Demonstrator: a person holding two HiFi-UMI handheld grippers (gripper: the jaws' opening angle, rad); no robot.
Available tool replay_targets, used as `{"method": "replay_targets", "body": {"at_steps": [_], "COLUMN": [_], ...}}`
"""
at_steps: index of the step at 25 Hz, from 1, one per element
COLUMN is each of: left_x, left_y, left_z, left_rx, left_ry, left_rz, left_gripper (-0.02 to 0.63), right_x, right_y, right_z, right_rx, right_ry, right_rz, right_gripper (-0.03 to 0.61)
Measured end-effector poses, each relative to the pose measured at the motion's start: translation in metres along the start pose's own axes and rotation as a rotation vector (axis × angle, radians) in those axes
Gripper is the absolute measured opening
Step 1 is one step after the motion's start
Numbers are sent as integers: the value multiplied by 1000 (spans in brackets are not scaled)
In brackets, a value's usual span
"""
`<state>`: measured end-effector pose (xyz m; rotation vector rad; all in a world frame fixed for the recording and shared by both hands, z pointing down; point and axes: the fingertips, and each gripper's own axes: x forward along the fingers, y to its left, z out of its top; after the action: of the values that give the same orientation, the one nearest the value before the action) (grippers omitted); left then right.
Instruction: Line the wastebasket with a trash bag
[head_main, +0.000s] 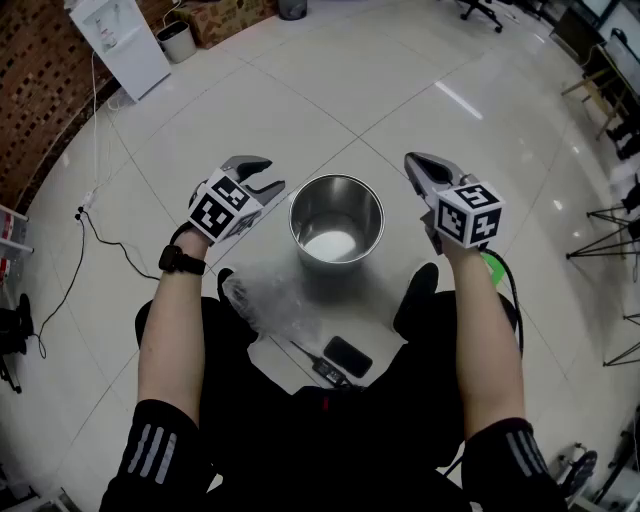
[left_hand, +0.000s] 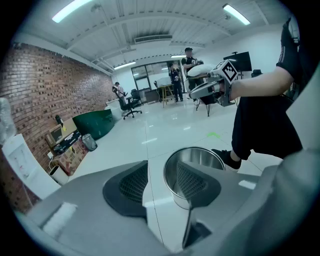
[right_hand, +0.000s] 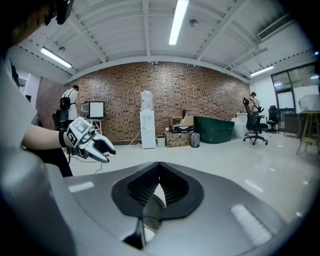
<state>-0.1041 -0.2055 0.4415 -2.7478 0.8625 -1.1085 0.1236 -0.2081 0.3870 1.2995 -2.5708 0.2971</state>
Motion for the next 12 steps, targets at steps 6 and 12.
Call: {"method": "replay_targets", "body": {"at_steps": [6, 12], "left_x": [18, 42], "left_y": [-13, -67], "left_z": [-53, -137], "left_rx": [-68, -38], "left_ry": [123, 361], "left_rz": [-49, -209], "left_gripper": [189, 212], "right_x": [5, 3], "right_y": [10, 19], "right_z": [7, 17], "right_rx": [-9, -21], "right_ry": [-1, -22], "right_rz": [15, 35], "right_gripper": [6, 7]}}
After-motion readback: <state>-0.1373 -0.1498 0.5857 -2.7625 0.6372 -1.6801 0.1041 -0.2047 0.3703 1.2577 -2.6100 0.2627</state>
